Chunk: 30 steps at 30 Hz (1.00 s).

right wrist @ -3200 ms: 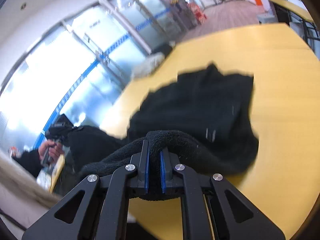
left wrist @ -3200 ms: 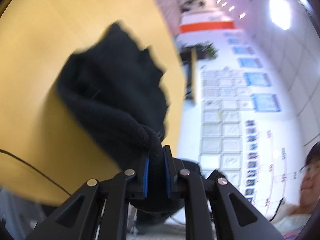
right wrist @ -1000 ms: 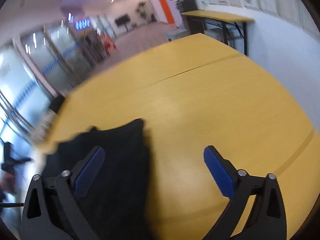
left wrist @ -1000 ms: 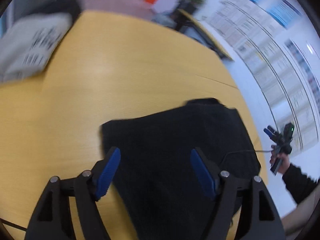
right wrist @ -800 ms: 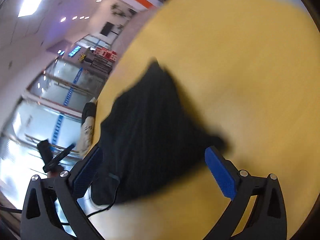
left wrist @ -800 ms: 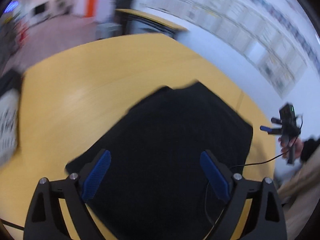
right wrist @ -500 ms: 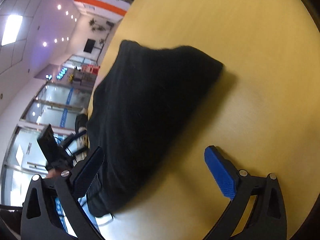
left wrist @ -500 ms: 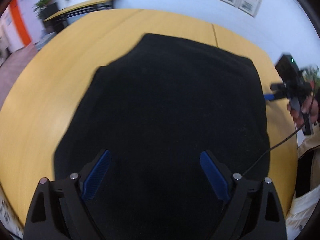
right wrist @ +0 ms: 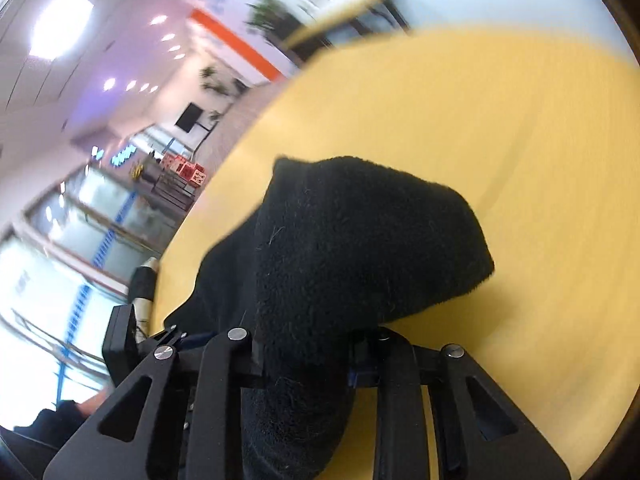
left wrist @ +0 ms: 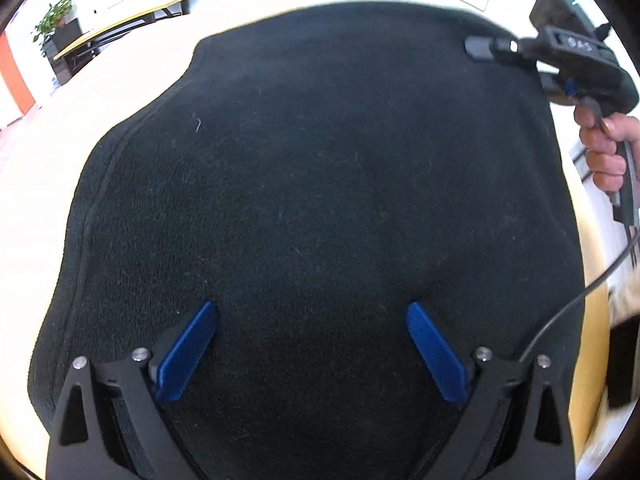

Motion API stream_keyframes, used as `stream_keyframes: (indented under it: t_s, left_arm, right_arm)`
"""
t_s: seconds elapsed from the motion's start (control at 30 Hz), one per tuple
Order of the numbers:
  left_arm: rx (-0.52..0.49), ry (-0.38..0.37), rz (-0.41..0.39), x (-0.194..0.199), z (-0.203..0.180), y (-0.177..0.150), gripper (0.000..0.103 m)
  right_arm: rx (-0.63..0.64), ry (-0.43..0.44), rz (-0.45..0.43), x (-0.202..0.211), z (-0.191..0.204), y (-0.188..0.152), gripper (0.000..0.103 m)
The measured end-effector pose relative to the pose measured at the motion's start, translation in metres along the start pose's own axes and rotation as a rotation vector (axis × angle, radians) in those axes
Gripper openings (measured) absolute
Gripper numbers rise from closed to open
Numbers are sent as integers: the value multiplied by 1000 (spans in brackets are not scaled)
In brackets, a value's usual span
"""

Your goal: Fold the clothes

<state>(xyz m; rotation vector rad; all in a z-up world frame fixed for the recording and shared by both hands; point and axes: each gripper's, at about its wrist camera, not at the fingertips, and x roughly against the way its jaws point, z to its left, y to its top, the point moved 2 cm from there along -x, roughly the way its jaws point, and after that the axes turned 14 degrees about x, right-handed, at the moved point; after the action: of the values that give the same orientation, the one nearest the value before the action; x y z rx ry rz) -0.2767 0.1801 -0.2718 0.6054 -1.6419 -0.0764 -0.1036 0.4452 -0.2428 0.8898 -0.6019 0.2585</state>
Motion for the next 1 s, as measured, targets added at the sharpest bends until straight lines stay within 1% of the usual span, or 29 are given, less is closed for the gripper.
stream_keyframes:
  t_s: [0.07,0.13,0.2,0.3,0.4,0.47,0.53,0.6,0.63,0.73,0.77,0.8,0.87,0.93,1.0]
  left_arm:
    - [10,-19,-15,1,-14,8,98]
    - [12,-47,-3,-3,-26,7,98]
    - [10,-58,8,-15,-44,7,98]
    - [-6,-44,-7,-34,-73,18,103]
    - [-2,-38,-19,-45,-85,30,103]
    - [0,-36,-24,-47,-89,33,103]
    - [-3,-36,-36,-48,-92,32,103]
    - [1,-46,-58,-45,-92,26,103]
    - [6,-51,-69,-42,-91,22,103]
    - [15,-52,-78,-21,-85,0,101]
    - [3,-56,-84,-7,-84,-14,101]
    - [-16,-58,-94,8,-84,-30,101]
    - [-38,-53,-110,35,-83,-62,101]
    - [-2,-64,-113,49,-80,-87,101]
    - [49,-75,-117,49,-78,-105,101]
  right_arm:
    - [74,-23,-37,16,-12,28,23]
    - [157,-36,-79,33,-24,56,23]
    - [257,-33,-108,65,-18,69,23]
    - [422,42,-106,90,17,70,23]
    - [604,157,-79,123,49,52,24]
    - [642,230,-49,138,56,28,24]
    - [669,257,-11,138,63,2,24]
    - [668,256,39,127,62,-20,24]
    - [666,255,63,121,62,-30,24]
    - [580,254,43,125,43,-27,24]
    - [565,252,28,130,34,-25,24]
    - [564,255,16,127,36,-21,24]
    - [585,288,8,124,46,-17,24]
    - [613,330,5,123,59,-16,24]
    - [654,386,17,118,73,-19,24]
